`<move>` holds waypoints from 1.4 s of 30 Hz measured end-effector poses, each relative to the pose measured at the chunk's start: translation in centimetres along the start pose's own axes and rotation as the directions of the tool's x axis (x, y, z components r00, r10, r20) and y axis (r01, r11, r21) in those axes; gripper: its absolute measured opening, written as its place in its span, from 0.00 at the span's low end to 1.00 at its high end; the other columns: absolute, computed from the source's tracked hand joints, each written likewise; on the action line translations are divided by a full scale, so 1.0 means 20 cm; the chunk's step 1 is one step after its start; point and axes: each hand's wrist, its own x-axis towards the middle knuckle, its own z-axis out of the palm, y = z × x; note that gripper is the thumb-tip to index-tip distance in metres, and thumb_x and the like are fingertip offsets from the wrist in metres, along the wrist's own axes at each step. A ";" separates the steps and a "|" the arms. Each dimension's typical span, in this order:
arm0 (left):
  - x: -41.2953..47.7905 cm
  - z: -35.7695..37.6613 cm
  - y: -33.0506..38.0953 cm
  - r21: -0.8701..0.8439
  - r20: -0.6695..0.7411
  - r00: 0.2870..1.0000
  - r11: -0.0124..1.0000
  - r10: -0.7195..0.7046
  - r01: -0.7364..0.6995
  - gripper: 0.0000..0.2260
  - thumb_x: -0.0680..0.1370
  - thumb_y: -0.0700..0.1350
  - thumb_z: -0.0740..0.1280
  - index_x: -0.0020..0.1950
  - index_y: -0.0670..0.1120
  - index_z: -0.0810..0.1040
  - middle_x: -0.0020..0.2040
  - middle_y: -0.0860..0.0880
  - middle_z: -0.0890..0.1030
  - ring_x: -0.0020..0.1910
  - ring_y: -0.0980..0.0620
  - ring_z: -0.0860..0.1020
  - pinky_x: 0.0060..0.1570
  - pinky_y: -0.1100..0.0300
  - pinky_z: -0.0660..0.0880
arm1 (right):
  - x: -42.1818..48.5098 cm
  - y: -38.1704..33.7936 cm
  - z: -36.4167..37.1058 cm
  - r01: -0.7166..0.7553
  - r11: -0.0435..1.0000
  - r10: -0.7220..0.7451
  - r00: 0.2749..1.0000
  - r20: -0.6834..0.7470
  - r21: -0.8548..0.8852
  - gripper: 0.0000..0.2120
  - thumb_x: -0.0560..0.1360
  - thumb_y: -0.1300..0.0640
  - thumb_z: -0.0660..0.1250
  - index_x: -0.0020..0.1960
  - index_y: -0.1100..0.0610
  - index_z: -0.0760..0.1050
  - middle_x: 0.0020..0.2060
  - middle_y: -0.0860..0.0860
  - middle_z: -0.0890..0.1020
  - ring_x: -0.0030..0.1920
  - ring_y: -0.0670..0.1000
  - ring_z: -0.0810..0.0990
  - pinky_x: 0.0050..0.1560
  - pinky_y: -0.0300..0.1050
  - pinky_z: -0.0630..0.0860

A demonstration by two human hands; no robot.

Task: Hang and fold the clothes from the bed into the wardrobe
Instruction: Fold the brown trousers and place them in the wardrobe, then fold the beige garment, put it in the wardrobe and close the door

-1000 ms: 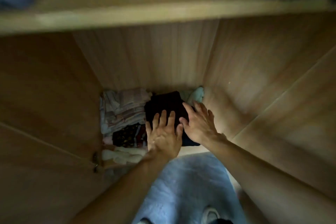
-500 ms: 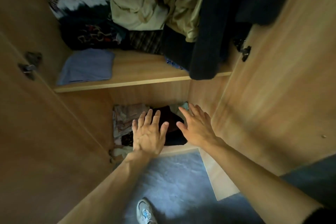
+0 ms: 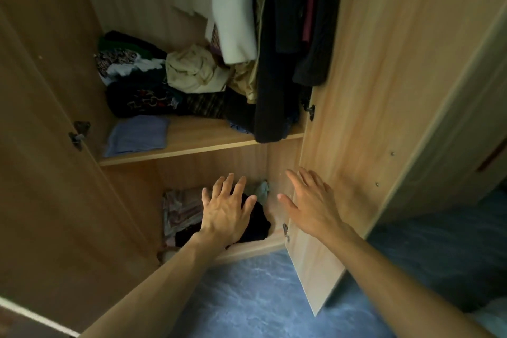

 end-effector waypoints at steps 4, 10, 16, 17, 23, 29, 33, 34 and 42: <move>0.00 -0.05 0.00 -0.025 -0.033 0.996 0.996 0.088 -0.089 0.27 0.82 0.63 0.46 0.79 0.54 0.57 0.81 0.48 0.55 0.79 0.45 0.52 0.76 0.36 0.50 | -0.06 -0.01 -0.09 -0.045 0.999 0.044 0.998 -0.054 -0.024 0.30 0.80 0.37 0.53 0.78 0.48 0.55 0.77 0.52 0.61 0.77 0.55 0.57 0.73 0.57 0.62; 0.01 -0.11 -0.10 -0.078 -0.075 0.985 0.984 0.156 -0.162 0.27 0.81 0.63 0.46 0.77 0.54 0.60 0.80 0.48 0.58 0.79 0.45 0.54 0.76 0.37 0.51 | -0.11 -0.15 -0.19 -0.117 0.993 0.116 0.987 -0.110 0.003 0.29 0.81 0.39 0.55 0.78 0.50 0.56 0.77 0.53 0.62 0.77 0.55 0.58 0.73 0.55 0.63; 0.00 -0.02 -0.05 -0.197 0.006 0.963 0.944 0.270 -0.264 0.26 0.81 0.63 0.47 0.74 0.52 0.63 0.75 0.47 0.64 0.73 0.43 0.63 0.70 0.39 0.65 | -0.39 -0.11 -0.14 -0.295 0.953 0.299 0.951 -0.077 0.060 0.29 0.81 0.43 0.59 0.78 0.51 0.57 0.75 0.54 0.65 0.74 0.56 0.62 0.71 0.54 0.65; -0.02 0.01 -0.02 -0.205 0.014 0.956 0.936 0.294 -0.285 0.26 0.81 0.62 0.48 0.75 0.52 0.62 0.75 0.46 0.64 0.73 0.43 0.63 0.70 0.39 0.64 | -0.46 -0.09 -0.13 -0.323 0.946 0.325 0.943 -0.073 0.033 0.29 0.81 0.43 0.59 0.78 0.51 0.56 0.75 0.55 0.64 0.74 0.56 0.62 0.71 0.54 0.65; -0.17 0.12 0.33 -0.332 0.086 0.891 0.857 0.445 -0.395 0.27 0.82 0.63 0.48 0.79 0.55 0.58 0.79 0.48 0.58 0.77 0.45 0.58 0.72 0.39 0.60 | -0.83 0.06 -0.26 -0.484 0.875 0.476 0.870 -0.129 -0.036 0.31 0.79 0.41 0.61 0.78 0.50 0.57 0.76 0.54 0.62 0.75 0.55 0.61 0.70 0.54 0.67; -0.37 0.11 0.73 -0.361 0.075 0.765 0.733 0.640 -0.577 0.26 0.82 0.62 0.48 0.78 0.54 0.58 0.79 0.48 0.60 0.75 0.45 0.59 0.71 0.38 0.61 | -1.27 0.22 -0.44 -0.648 0.761 0.626 0.743 -0.238 -0.022 0.31 0.79 0.40 0.60 0.79 0.49 0.56 0.77 0.53 0.61 0.75 0.55 0.60 0.70 0.53 0.65; -0.55 0.11 1.03 -0.366 0.050 0.670 0.638 0.741 -0.678 0.27 0.82 0.62 0.50 0.79 0.53 0.59 0.78 0.48 0.61 0.75 0.46 0.60 0.71 0.41 0.62 | -1.62 0.34 -0.53 -0.737 0.676 0.704 0.651 -0.285 -0.011 0.31 0.80 0.39 0.57 0.79 0.49 0.54 0.78 0.53 0.59 0.77 0.55 0.58 0.71 0.54 0.63; -0.61 0.11 1.10 -0.360 0.055 0.647 0.619 0.761 -0.698 0.27 0.82 0.63 0.50 0.79 0.53 0.58 0.79 0.48 0.60 0.76 0.46 0.60 0.71 0.42 0.62 | -1.72 0.38 -0.55 -0.757 0.654 0.724 0.623 -0.296 0.004 0.31 0.81 0.39 0.56 0.79 0.48 0.54 0.78 0.53 0.59 0.77 0.54 0.58 0.71 0.54 0.63; -1.25 0.20 1.68 -0.356 0.094 0.467 0.468 0.879 -0.809 0.27 0.82 0.62 0.52 0.79 0.53 0.58 0.79 0.50 0.60 0.76 0.48 0.60 0.73 0.45 0.60 | -2.62 0.64 -0.64 -0.867 0.484 0.839 0.424 -0.341 0.115 0.32 0.80 0.37 0.55 0.80 0.48 0.53 0.79 0.53 0.57 0.78 0.55 0.55 0.72 0.56 0.62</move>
